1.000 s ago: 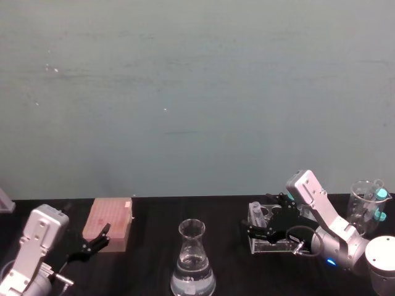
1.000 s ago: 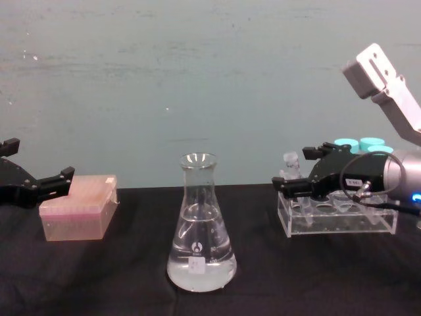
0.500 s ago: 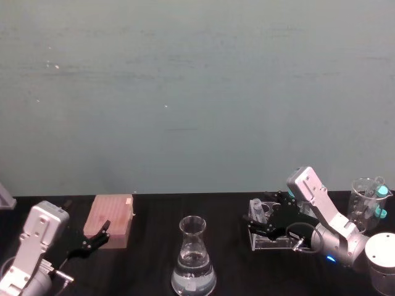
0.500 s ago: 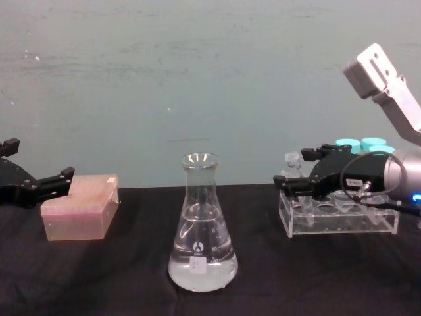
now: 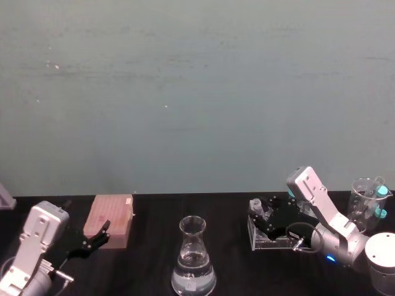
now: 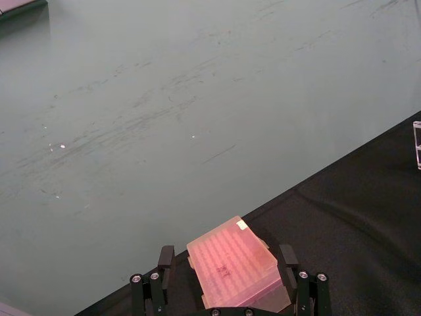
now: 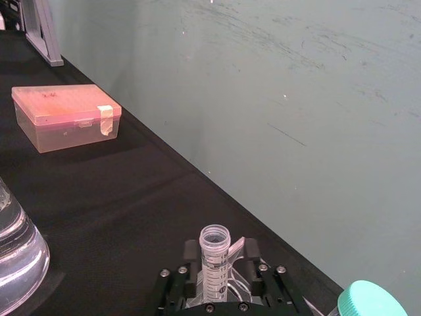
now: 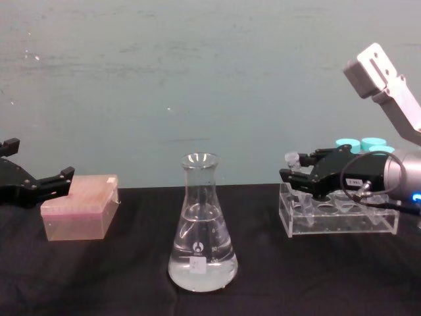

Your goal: Pour the liquid from the test tube into the beaker using one hand.

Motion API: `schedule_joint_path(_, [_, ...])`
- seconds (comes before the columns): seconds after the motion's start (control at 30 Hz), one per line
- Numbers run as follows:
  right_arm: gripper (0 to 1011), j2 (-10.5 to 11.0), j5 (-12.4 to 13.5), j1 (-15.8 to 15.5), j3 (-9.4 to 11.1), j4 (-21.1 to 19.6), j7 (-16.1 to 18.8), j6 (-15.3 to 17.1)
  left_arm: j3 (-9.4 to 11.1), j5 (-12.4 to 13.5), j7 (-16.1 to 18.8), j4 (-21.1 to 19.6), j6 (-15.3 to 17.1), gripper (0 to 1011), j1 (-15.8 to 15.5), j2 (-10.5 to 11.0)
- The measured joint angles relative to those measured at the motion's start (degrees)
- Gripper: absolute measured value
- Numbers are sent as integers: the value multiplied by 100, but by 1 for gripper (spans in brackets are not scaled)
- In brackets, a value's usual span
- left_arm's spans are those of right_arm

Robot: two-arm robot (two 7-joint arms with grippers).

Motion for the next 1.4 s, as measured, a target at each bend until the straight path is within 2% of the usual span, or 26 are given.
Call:
schedule_joint_path(0.17, [315, 0, 0, 0, 0, 0, 1, 0, 0, 0, 0, 0, 0, 1000, 0, 0])
schedule_joint_path(0.2, [255, 0, 0, 0, 0, 0, 1, 0, 0, 0, 0, 0, 0, 1000, 0, 0])
schedule_joint_path(0.33, [199, 0, 0, 0, 0, 0, 2, 0, 0, 0, 0, 0, 0, 1000, 0, 0])
schedule_joint_path(0.97, [198, 6, -3, -9, 10, -26, 11, -1, 0, 0, 0, 0, 0, 1000, 0, 0])
schedule_joint_path(1.4, [199, 96, 109, -146, 87, -418, 95, 70, 0, 0, 0, 0, 0, 1000, 0, 0])
